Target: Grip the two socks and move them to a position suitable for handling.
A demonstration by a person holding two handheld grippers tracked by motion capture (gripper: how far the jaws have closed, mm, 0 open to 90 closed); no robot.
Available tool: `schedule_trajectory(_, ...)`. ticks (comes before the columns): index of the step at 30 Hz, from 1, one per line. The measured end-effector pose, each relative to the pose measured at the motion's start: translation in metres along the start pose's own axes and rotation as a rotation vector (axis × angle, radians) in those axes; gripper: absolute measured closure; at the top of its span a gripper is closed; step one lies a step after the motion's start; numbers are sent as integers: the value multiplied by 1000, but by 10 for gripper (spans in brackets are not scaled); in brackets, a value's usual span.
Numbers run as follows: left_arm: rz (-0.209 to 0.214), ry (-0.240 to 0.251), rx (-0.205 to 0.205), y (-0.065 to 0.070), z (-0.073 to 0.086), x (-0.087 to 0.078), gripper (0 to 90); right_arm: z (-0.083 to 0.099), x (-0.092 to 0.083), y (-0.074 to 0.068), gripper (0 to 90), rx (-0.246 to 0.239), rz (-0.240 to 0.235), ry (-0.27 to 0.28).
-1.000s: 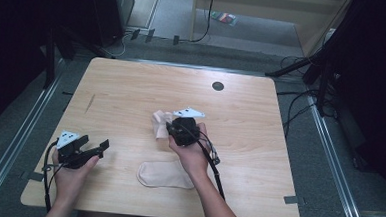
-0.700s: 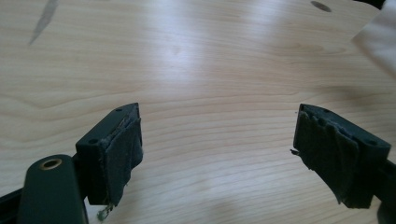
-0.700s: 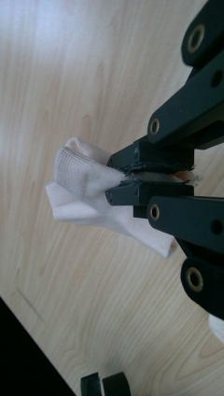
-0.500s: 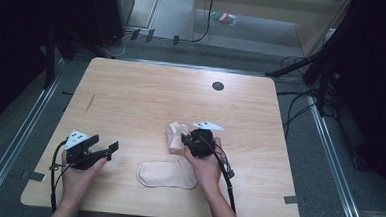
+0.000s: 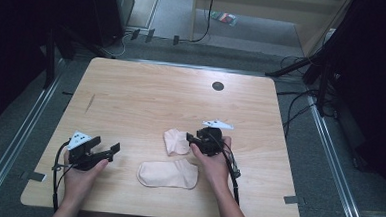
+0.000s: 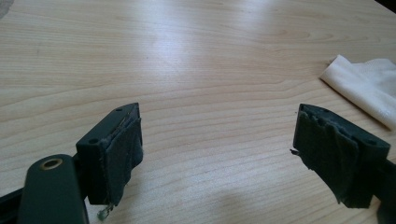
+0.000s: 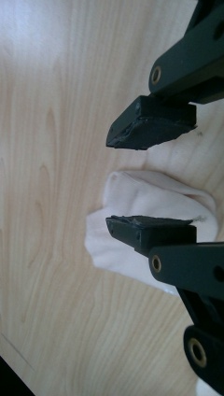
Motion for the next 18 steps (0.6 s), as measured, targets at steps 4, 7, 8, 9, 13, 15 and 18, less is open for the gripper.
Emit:
schedule_trajectory(4,1,-1,-4,0,0,0,160,-4,10,-2,522,-22,24,-40)
schedule_trajectory(7,2,0,-6,0,1,0,160,-1,19,-2,484,10,12,-89)
schedule_trajectory(8,2,0,-7,0,1,0,160,1,22,-3,483,22,7,-106)
schedule_trajectory(9,2,1,-12,0,1,1,160,2,23,-3,486,26,5,-114)
schedule_trajectory(13,-2,0,-10,0,1,1,161,3,23,-6,648,26,23,-108)
schedule_trajectory(15,-2,0,-11,0,1,1,161,1,20,-9,759,14,25,-90)
schedule_trajectory(18,-1,0,-11,0,1,1,161,-4,15,-14,853,-20,23,-61)
Point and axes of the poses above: each handheld gripper's, and its own axes: x roughly forward along the jaws, z roughly out of its underside, y roughly to its right, the point moved 8 cm from there along x, roughly forward along the jaws
